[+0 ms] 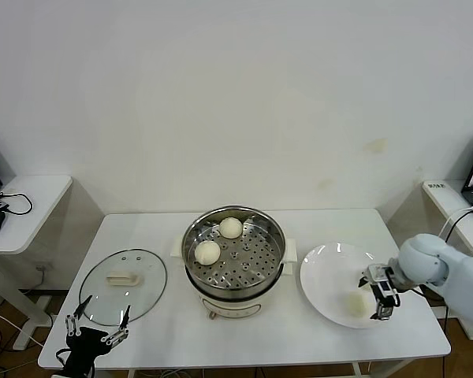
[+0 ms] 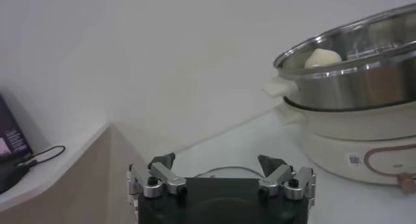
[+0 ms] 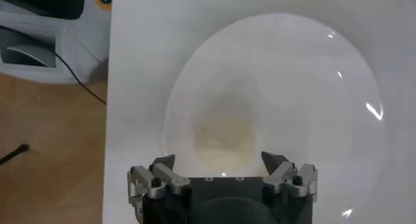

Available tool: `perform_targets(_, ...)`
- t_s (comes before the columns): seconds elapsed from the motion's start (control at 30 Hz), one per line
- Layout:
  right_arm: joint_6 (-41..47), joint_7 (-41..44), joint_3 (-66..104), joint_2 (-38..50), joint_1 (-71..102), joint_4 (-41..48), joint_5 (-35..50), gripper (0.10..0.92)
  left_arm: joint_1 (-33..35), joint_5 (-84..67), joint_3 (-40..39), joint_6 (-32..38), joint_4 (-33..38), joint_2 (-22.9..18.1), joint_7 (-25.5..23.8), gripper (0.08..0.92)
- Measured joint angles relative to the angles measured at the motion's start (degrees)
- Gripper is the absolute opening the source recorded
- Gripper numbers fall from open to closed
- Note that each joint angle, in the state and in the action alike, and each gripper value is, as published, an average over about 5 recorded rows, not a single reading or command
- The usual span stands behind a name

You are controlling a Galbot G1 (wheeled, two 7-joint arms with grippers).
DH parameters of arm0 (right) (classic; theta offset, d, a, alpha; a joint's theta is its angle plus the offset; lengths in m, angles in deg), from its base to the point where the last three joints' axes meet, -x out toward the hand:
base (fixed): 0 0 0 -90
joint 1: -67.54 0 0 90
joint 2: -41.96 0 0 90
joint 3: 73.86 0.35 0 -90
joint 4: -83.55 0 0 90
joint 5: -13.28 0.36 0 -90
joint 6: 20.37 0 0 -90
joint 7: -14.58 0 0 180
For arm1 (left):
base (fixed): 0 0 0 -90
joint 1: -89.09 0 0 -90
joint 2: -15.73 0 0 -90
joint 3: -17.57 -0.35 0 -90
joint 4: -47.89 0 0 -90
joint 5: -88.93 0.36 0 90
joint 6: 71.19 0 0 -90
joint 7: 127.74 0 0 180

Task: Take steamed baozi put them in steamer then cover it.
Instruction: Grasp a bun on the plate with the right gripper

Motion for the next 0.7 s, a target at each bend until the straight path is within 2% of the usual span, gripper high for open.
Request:
perform_targets(0.43,0.6,-1.0,2.2,-3.9,2.6,4.4,-1.4,0.793,0.1,0.1,0.1,0.0,-0.2,-0.2,0.0,0.823)
perform_targets(0.57,0.9,-1.0,2.4,-4.6,2.9,5.1,-1.5,0.747,0.1,0.1,0.1,0.0,-0.1,-0.4,0.0,0.823)
perform_targets(0.7,1.1,-0.9,2.5,-4.9,2.9,5.4,-1.5,0.659,0.1,0.1,0.1,0.0,0.0,-0.4,0.0,0.823)
